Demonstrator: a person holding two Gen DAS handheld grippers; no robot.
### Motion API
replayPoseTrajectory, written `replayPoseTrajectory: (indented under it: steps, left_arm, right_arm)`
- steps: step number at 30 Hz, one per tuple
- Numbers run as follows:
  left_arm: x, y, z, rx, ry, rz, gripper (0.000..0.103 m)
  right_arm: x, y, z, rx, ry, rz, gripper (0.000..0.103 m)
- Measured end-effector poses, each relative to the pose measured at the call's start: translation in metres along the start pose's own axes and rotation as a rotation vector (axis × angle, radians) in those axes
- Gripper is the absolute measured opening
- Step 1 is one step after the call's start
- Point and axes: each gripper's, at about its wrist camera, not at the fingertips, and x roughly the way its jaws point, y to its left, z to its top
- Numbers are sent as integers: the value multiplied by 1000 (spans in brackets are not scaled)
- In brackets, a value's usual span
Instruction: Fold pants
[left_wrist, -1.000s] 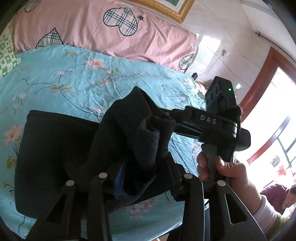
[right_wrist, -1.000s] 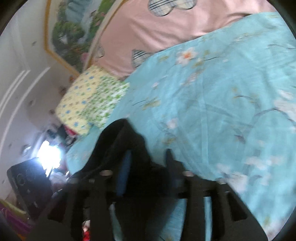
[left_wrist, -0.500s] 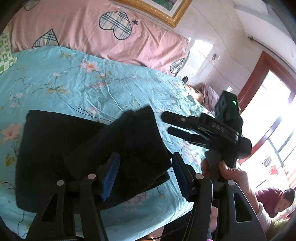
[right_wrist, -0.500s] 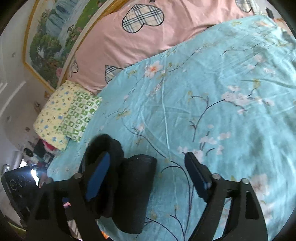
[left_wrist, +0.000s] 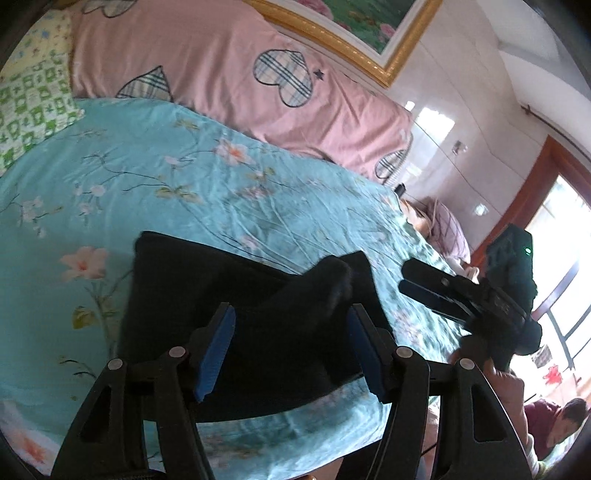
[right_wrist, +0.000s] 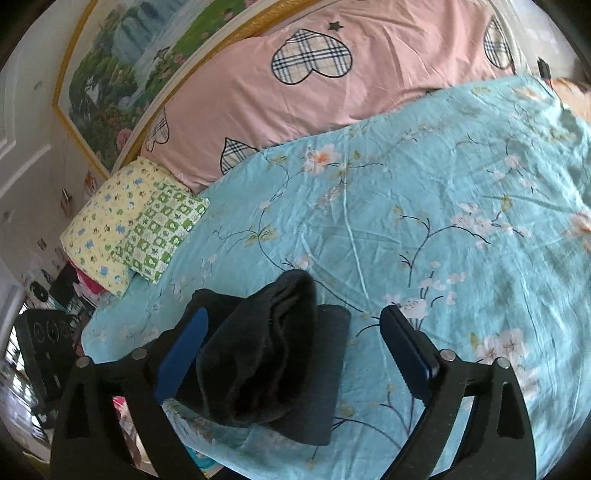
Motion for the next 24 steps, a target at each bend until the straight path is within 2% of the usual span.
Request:
replayPoseTrajectory:
  steps: [7, 13, 16, 24]
  left_arm:
    - [-9, 27, 3, -57, -19, 34, 66]
    - [-14, 45, 5, -88, -28, 54, 67]
    - [-13, 52, 7, -100, -24, 70, 69]
    - [-3, 70, 7, -133, 9, 99, 73]
  right_arm:
    - [8, 25, -4, -59, 18, -29, 96]
    - [13, 36, -4, -54, 17, -54, 97]
    - [17, 37, -3, -50, 20, -86, 98]
    - [32, 25, -11, 30, 45, -95, 98]
